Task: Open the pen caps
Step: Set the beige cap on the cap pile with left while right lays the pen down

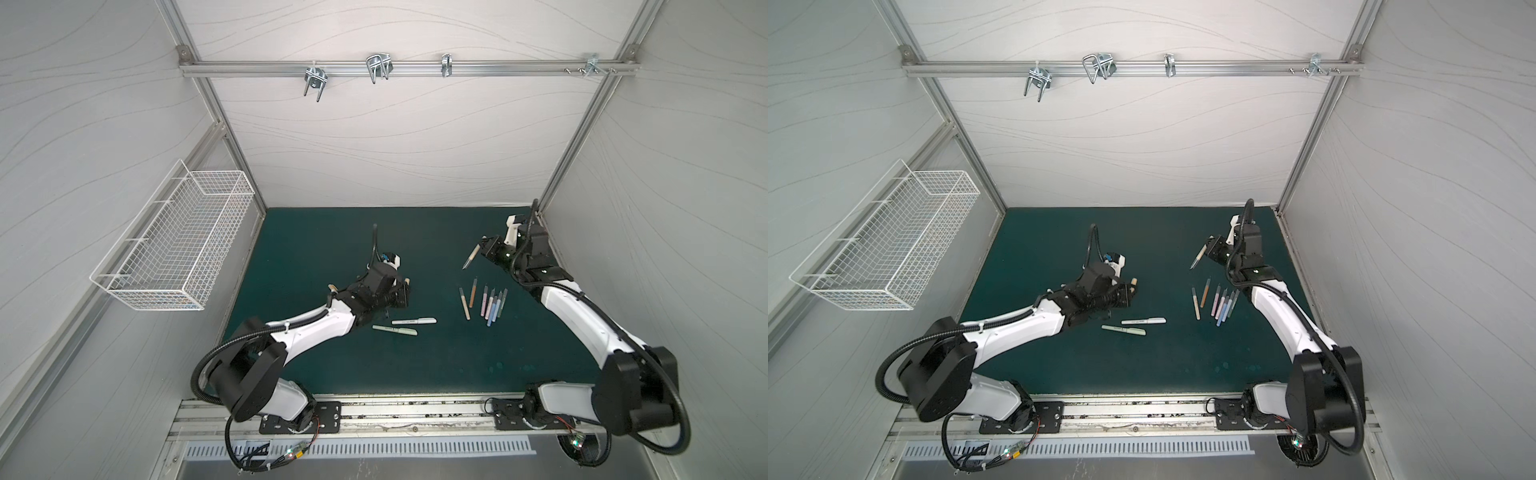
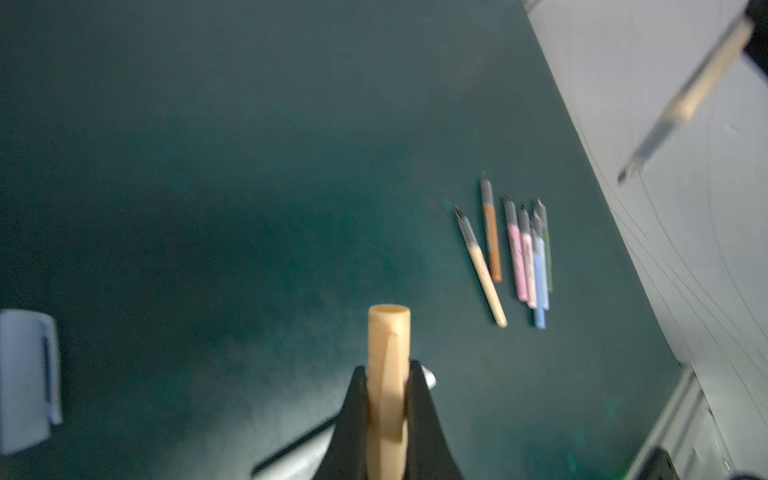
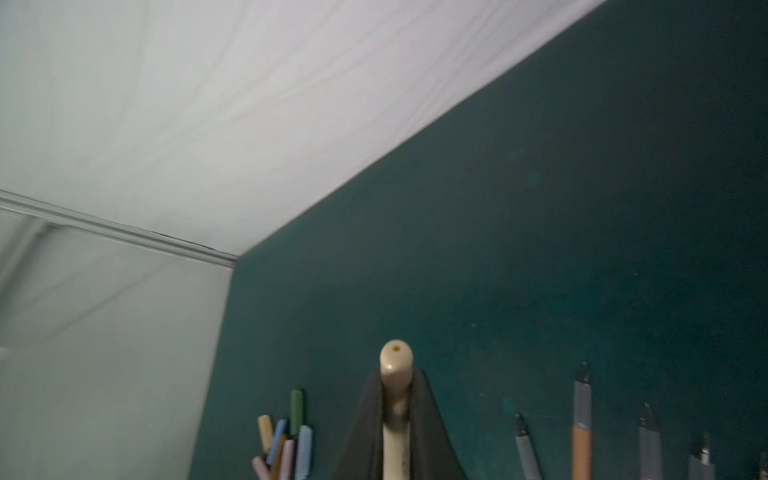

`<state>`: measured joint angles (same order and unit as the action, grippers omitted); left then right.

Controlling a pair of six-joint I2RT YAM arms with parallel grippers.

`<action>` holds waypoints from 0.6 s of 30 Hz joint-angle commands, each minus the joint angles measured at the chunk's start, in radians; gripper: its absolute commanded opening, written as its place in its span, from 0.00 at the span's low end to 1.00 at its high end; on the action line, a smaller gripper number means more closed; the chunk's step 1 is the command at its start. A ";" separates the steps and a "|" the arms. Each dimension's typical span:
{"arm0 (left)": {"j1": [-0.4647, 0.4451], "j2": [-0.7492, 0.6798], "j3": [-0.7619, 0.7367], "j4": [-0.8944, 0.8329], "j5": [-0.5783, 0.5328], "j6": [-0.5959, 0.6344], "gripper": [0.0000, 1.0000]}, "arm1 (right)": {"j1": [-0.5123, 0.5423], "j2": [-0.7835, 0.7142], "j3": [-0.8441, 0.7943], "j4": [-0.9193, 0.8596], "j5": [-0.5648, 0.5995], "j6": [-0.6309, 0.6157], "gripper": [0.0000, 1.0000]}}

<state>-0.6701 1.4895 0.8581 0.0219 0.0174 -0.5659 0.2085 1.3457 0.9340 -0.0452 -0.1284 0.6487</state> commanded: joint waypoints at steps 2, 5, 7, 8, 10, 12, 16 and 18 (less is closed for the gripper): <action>0.052 0.118 0.111 -0.116 -0.040 0.015 0.00 | -0.007 0.154 0.061 -0.141 0.097 -0.128 0.00; 0.075 0.187 0.151 -0.135 -0.054 0.021 0.00 | -0.009 0.277 0.135 -0.199 0.108 -0.167 0.00; 0.085 0.231 0.176 -0.155 -0.068 0.031 0.00 | -0.014 0.357 0.189 -0.237 0.096 -0.181 0.00; 0.091 0.253 0.192 -0.170 -0.072 0.037 0.00 | -0.015 0.396 0.217 -0.255 0.095 -0.189 0.00; 0.094 0.295 0.214 -0.192 -0.079 0.051 0.00 | -0.015 0.462 0.268 -0.292 0.109 -0.203 0.00; 0.095 0.325 0.223 -0.200 -0.096 0.065 0.00 | -0.016 0.523 0.318 -0.332 0.122 -0.222 0.00; 0.100 0.370 0.245 -0.224 -0.139 0.084 0.05 | -0.017 0.612 0.387 -0.378 0.147 -0.246 0.02; 0.107 0.388 0.257 -0.240 -0.142 0.083 0.13 | -0.018 0.644 0.408 -0.392 0.151 -0.254 0.09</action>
<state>-0.5739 1.8534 1.0645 -0.1856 -0.0807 -0.5037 0.2001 1.9507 1.3109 -0.3531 -0.0132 0.4355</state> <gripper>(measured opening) 0.117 0.110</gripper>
